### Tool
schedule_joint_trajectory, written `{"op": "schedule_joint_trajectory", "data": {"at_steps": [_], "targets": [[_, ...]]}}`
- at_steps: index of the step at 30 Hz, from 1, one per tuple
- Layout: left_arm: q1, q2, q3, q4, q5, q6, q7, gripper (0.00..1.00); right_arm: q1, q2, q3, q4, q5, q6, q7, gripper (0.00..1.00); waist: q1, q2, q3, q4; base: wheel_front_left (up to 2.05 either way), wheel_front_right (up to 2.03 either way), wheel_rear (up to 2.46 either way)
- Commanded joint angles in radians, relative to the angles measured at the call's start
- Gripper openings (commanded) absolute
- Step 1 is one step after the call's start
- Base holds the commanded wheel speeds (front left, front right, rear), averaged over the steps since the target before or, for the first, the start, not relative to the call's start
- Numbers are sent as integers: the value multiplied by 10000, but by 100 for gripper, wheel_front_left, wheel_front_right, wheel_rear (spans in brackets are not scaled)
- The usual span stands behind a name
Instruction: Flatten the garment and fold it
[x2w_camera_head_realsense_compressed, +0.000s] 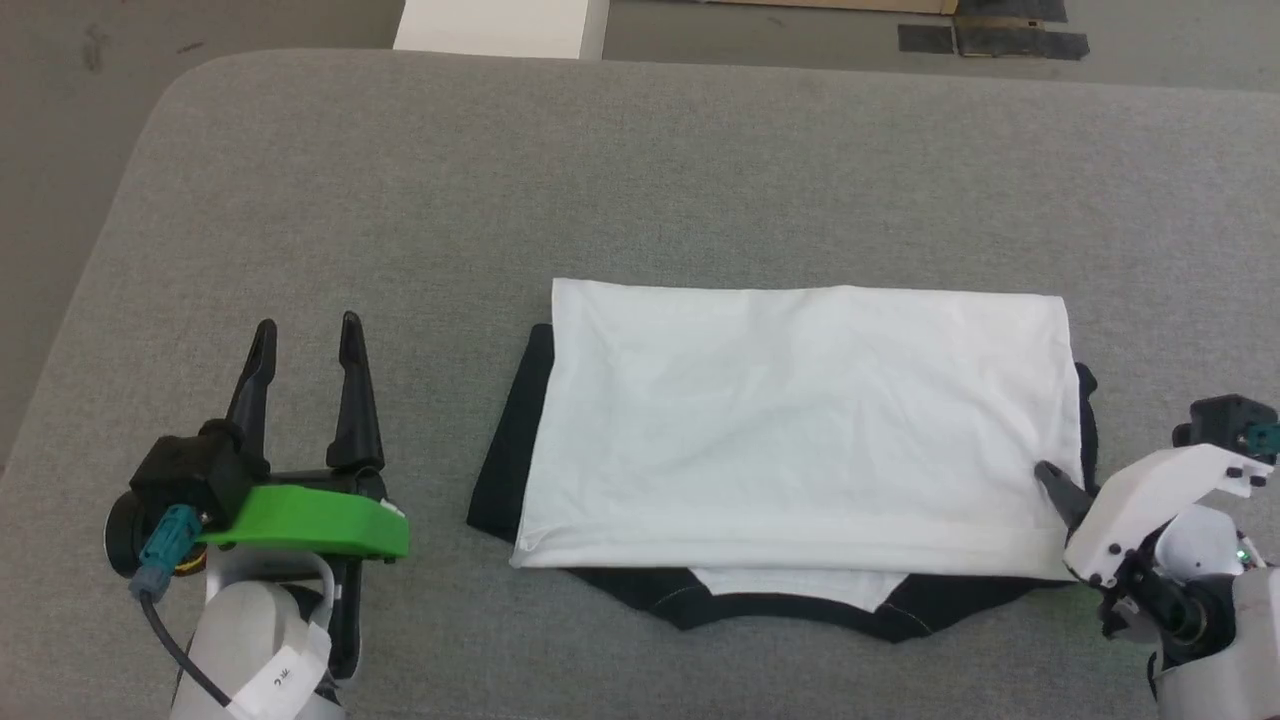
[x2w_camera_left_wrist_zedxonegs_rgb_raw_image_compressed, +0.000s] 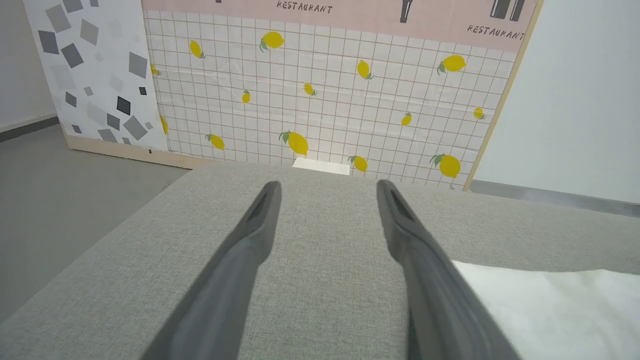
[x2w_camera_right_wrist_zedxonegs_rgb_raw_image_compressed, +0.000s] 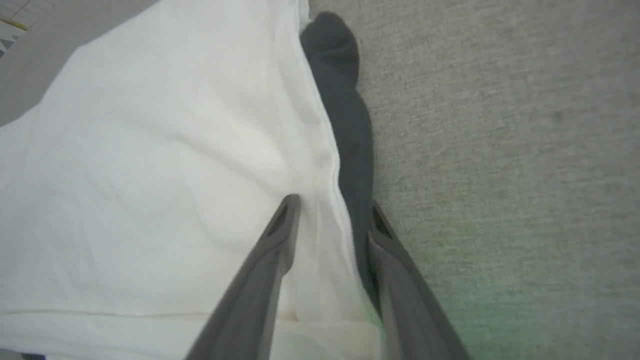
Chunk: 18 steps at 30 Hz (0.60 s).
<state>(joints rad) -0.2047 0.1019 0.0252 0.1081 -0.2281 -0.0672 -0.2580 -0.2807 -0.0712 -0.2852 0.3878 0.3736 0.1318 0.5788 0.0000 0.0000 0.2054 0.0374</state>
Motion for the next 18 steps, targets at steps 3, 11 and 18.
{"op": "schedule_joint_trajectory", "data": {"at_steps": [3, 11, 18], "targets": [[178, -127, 167, 19, 138, -135, -37, 100, 481, 209, -77, -96, -199, -11, -186, 0, 0, 0, -81, -41, 0, 0, 0], [371, -296, 348, 66, 287, -303, -37, 100, 825, 210, -1648, -960, -1615, -11, -1093, 0, 0, 0, -186, -82, 0, 0, 0], [435, -391, 304, 106, 385, -421, -37, 100, 1069, 208, -2983, -2067, -3799, -11, -1326, 0, 0, 0, -225, -45, 0, 0, 0]]}}
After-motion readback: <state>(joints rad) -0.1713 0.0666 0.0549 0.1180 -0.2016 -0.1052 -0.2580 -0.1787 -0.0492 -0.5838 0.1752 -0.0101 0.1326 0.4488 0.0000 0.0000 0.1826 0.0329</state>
